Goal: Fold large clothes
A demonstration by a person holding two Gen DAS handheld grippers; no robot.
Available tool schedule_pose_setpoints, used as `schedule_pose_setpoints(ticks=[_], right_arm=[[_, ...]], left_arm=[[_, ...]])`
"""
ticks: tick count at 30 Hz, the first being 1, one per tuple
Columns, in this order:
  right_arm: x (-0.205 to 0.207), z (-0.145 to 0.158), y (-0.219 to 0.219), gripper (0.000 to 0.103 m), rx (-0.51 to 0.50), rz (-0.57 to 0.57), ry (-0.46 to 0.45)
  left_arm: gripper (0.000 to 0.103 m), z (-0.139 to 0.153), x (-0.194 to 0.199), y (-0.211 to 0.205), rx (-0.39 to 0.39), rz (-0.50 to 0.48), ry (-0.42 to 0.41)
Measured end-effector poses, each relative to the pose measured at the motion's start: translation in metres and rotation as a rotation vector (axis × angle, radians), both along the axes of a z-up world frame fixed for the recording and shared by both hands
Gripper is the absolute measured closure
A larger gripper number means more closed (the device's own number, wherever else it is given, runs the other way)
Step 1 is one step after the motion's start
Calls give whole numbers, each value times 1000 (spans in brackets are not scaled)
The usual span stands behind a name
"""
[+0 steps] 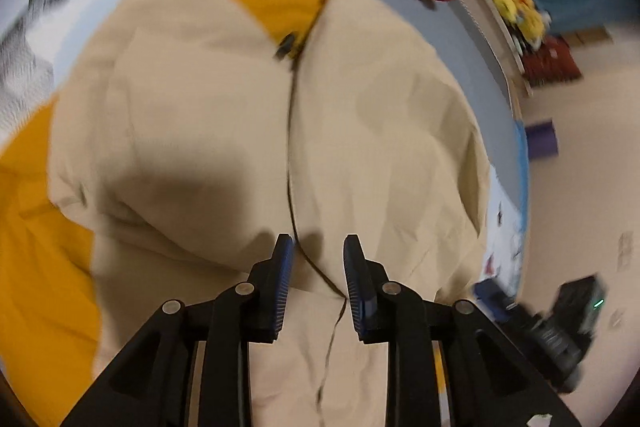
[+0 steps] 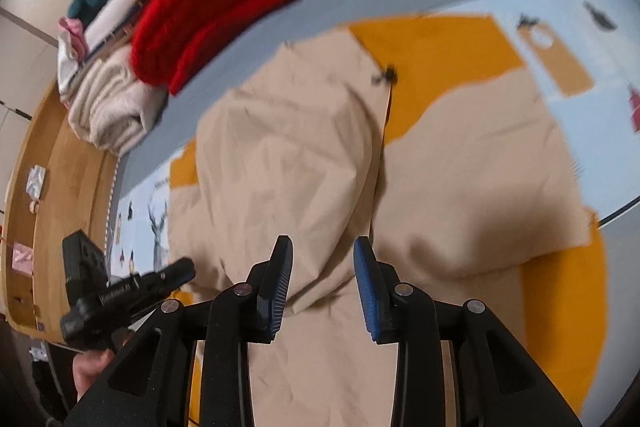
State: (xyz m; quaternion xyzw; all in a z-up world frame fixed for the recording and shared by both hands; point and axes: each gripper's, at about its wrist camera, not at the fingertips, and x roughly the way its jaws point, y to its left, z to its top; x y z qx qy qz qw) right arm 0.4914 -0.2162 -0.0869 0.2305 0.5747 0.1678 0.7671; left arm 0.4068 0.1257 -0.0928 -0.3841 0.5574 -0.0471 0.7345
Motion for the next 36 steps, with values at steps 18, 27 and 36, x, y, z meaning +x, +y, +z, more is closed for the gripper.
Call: schedule_pose_setpoints(ticks=[18, 27, 36], right_arm=[[9, -13, 39, 101, 230, 35, 7], [-2, -72, 41, 100, 106, -23, 244], [9, -22, 36, 85, -54, -6, 74]], left_arm=[[103, 10, 3, 3, -70, 94, -78], [97, -3, 6, -13, 297, -19, 123], [87, 14, 17, -63, 242, -240, -65]])
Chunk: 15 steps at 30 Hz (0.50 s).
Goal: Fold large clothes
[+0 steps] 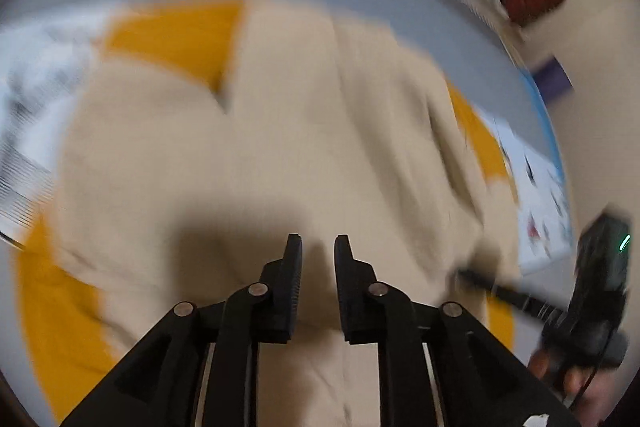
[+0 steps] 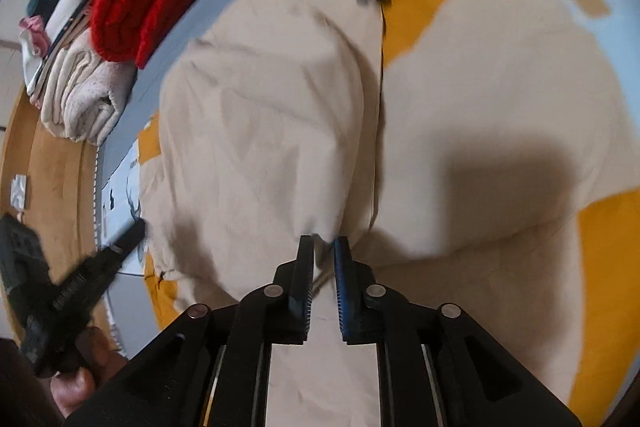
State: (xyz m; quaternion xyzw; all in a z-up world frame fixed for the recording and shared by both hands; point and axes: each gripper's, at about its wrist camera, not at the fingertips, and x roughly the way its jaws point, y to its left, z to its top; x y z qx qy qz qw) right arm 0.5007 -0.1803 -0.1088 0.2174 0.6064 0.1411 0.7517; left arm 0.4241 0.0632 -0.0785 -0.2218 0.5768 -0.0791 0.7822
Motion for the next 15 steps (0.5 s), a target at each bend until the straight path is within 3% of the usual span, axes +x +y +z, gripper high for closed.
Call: schedule_pose_setpoints(ticks=[1, 3, 6, 7, 8, 9, 15], right_arm=[[3, 6, -1, 83, -29, 10, -35], [11, 10, -3, 64, -59, 12, -77], [23, -3, -13, 61, -17, -24, -59], [23, -9, -18, 62, 16, -40, -39], [21, -16, -25, 75, 48, -54, -27], [22, -21, -28, 96, 88, -69, -13], [20, -47, -45, 94, 68, -184, 88]], left_arm=[[87, -23, 0, -7, -21, -27, 83], [88, -49, -5, -15, 22, -51, 167], [87, -42, -5, -23, 65, -78, 152], [86, -40, -4, -23, 63, -86, 147], [85, -38, -2, -24, 61, -94, 141], [85, -39, -2, -24, 62, -96, 143], [85, -35, 9, -26, 40, -114, 154]])
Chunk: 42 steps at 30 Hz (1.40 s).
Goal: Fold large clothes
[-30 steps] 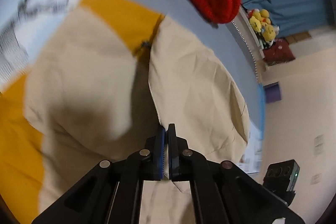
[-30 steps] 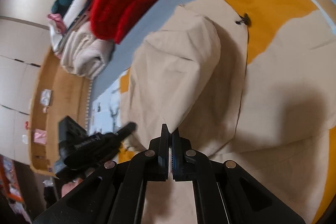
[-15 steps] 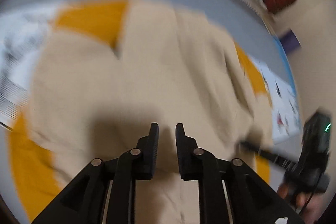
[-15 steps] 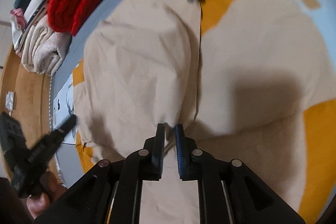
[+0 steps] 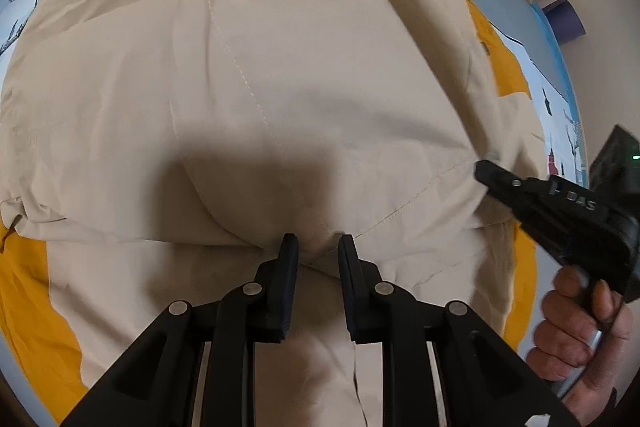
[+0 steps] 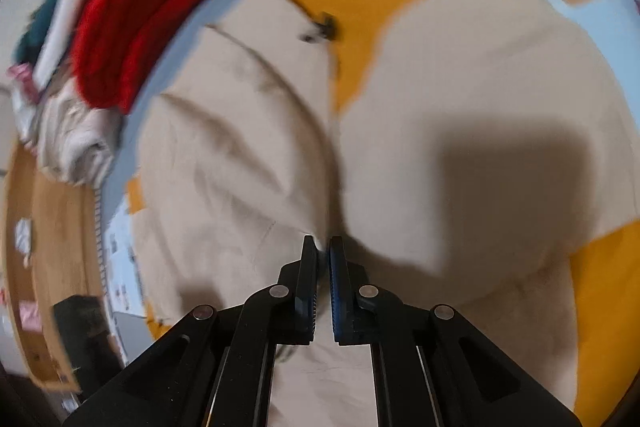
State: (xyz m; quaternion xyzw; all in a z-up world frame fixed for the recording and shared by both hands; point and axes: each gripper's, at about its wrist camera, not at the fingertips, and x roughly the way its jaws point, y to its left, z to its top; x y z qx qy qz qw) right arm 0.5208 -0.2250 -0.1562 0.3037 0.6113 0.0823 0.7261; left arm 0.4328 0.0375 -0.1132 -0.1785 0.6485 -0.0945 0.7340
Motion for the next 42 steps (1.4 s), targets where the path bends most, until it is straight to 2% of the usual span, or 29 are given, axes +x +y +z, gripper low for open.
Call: schedule_pose_setpoints(ticks=[2, 3, 6, 8, 10, 12, 13, 14, 15, 16, 18, 21, 23, 24, 26, 28, 29, 31, 34, 39, 42], right_arm=[[0, 2, -3, 89, -17, -19, 13], [-1, 11, -5, 88, -57, -29, -4], [-7, 48, 0, 82, -196, -35, -138], [-13, 72, 14, 80, -255, -6, -249], [-17, 79, 27, 74, -245, 54, -293], [-16, 66, 40, 67, -177, 138, -253], [-17, 53, 44, 67, -163, 172, -200], [-17, 38, 48, 67, -190, 197, -128], [-19, 23, 49, 67, -258, 214, -54], [-21, 15, 47, 67, -297, 209, -14], [-25, 21, 38, 67, -280, 143, -24], [-34, 55, 42, 67, -298, 144, -169], [-43, 73, 51, 67, -256, 167, -264], [-46, 75, 56, 67, -236, 196, -281], [-49, 62, 77, 66, -206, 294, -251], [-54, 25, 94, 65, -249, 409, -108], [-58, 11, 93, 66, -257, 412, -55], [-63, 20, 83, 65, -239, 348, -69], [-69, 68, 72, 66, -256, 336, -231], [-84, 157, 36, 65, -293, 227, -505], [-98, 204, 10, 66, -358, 186, -652]], left_arm=[[85, 15, 2, 5, -2, -5, -38], [85, 23, 1, 5, -6, 2, -68], [85, 34, 4, 27, -11, 67, -131], [85, 27, 5, 42, -5, 123, -122], [85, 9, 6, 50, 22, 145, -64], [85, -6, 2, 54, 62, 162, 0], [85, -9, 0, 55, 68, 171, 14], [85, -9, 0, 57, 66, 181, 15], [85, -5, 0, 57, 70, 182, 8], [85, -1, 0, 55, 73, 179, -6], [85, 12, 1, 53, 78, 170, -59], [85, 20, 3, 52, 65, 173, -85], [85, 23, 1, 58, 53, 193, -98], [85, 26, 1, 62, 53, 202, -108], [85, 33, 0, 71, 52, 214, -127], [85, 42, -2, 69, 43, 225, -152], [85, 46, -2, 62, 41, 227, -161], [85, 60, -5, 61, 40, 224, -198], [85, 85, -15, 64, 61, 209, -273], [85, 128, -41, 68, 136, 166, -430], [85, 151, -66, 70, 179, 129, -513]])
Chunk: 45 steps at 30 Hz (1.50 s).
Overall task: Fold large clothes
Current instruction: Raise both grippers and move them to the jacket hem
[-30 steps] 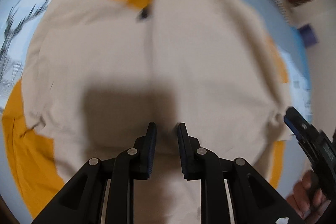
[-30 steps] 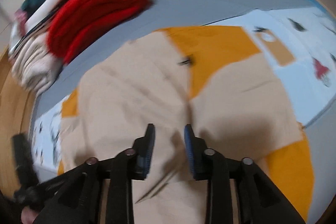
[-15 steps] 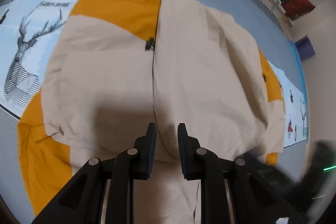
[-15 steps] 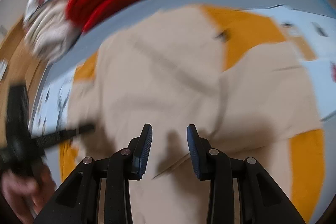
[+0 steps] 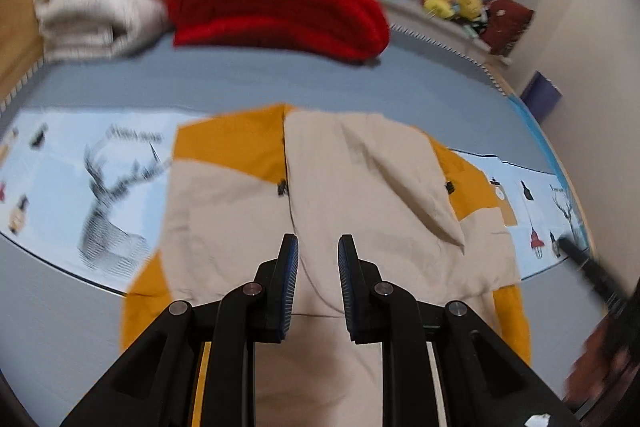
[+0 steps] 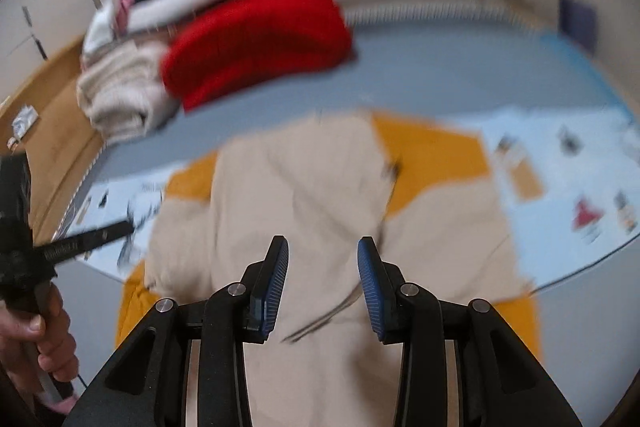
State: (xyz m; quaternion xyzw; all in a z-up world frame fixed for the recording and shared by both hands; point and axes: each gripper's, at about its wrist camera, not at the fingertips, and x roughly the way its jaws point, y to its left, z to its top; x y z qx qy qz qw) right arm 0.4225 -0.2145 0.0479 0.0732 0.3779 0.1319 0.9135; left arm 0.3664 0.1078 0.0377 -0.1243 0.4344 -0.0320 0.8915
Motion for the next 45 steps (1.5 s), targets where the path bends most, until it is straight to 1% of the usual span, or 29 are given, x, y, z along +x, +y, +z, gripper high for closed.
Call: schedule_pose_setpoints(ticks=[2, 4, 5, 7, 8, 9, 11, 13, 16, 17, 18, 19, 20, 21, 22, 23, 24, 25, 27, 28, 30, 31, 33, 36, 39, 41, 42, 43, 45], right_arm=[[-13, 25, -11, 66, -19, -13, -71], [-38, 55, -30, 66, -24, -35, -133], [-55, 70, -42, 66, -18, -54, -168], [-90, 91, -66, 66, 7, -79, -210], [-107, 97, -77, 67, 24, -84, -221], [-127, 102, -88, 74, 35, -89, -226], [-163, 104, -107, 81, 15, -78, -215], [-190, 100, -126, 81, -7, -85, -200], [-233, 84, -157, 80, 16, -113, -139], [-244, 76, -165, 79, 16, -121, -126], [-255, 64, -172, 76, 12, -139, -102], [-264, 50, -178, 75, 10, -159, -70], [-271, 36, -183, 74, 10, -174, -37], [-276, 22, -187, 74, 9, -188, 1], [-275, 10, -189, 74, 3, -198, 40], [-275, 1, -192, 74, 10, -203, 64], [-277, -5, -194, 74, 29, -200, 69], [-279, -13, -194, 74, 27, -195, 73], [-277, -31, -193, 74, -21, -205, 117], [-276, -37, -192, 74, -26, -212, 136], [-273, -47, -194, 74, 0, -202, 165], [-270, -52, -194, 74, -3, -196, 181], [-266, -64, -194, 73, -13, -184, 219], [-259, -85, -197, 72, -27, -177, 300], [-253, -110, -203, 70, -25, -182, 407], [-250, -127, -207, 69, -29, -194, 480], [-249, -137, -210, 69, -32, -209, 525], [-248, -142, -213, 69, -28, -221, 552], [-248, -150, -218, 69, -16, -244, 587]], left_arm=[[85, 15, -20, 7, 2, -14, -44], [85, 31, -44, 17, -2, -22, -97], [85, 39, -59, 21, 17, -19, -127], [86, 56, -94, 35, 58, -5, -170], [86, 63, -109, 43, 51, -1, -180], [87, 68, -125, 51, 41, 2, -186], [91, 72, -161, 67, 52, 7, -189], [94, 67, -197, 79, 89, 8, -172], [95, 46, -242, 100, 103, 25, -136], [95, 39, -251, 105, 100, 31, -130], [95, 26, -265, 113, 81, 45, -117], [95, 10, -276, 122, 40, 78, -88], [96, 0, -280, 128, -3, 113, -45], [98, -10, -283, 136, -84, 146, 7], [98, -14, -288, 141, -136, 169, 13], [98, -21, -290, 145, -185, 189, 37], [98, -29, -291, 146, -204, 203, 86], [98, -34, -291, 144, -203, 210, 117], [98, -40, -294, 137, -196, 190, 130], [98, -44, -295, 134, -187, 177, 133], [98, -61, -295, 130, -180, 167, 141], [98, -72, -294, 132, -192, 176, 159], [98, -93, -288, 136, -216, 208, 239], [98, -109, -282, 136, -204, 215, 299], [93, -120, -281, 139, -211, 227, 353], [83, -126, -280, 144, -218, 246, 381], [72, -129, -281, 146, -219, 259, 393], [67, -132, -281, 150, -220, 276, 407], [67, -138, -279, 155, -224, 291, 432]])
